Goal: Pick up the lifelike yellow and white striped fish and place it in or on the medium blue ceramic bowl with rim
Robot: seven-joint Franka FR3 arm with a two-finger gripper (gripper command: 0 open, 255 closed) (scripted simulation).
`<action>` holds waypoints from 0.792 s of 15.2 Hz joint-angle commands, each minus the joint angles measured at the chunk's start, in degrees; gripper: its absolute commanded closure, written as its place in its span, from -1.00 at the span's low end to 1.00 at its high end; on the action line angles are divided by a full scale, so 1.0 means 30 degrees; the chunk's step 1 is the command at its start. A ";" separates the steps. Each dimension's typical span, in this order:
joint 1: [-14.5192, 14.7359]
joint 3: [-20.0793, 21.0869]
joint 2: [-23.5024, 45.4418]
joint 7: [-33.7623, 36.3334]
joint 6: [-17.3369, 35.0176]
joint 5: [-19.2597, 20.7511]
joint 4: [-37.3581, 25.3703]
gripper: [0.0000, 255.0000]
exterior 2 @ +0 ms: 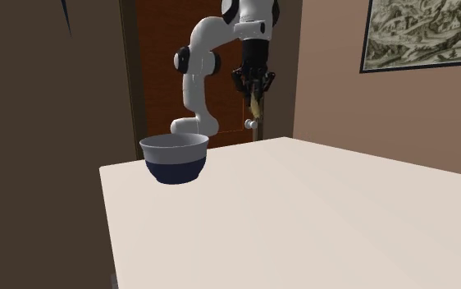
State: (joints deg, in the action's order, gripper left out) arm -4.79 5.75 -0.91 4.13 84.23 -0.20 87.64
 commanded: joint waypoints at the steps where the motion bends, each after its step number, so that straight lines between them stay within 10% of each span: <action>1: -0.0462 -0.0479 -0.0269 -0.0980 0.0005 0.0026 0.0276 1.00; 12: -0.2847 -0.3186 -0.0906 -0.6094 0.0019 0.0371 0.0895 1.00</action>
State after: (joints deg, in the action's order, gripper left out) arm -12.71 -3.08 -4.14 -12.71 84.66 0.83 91.21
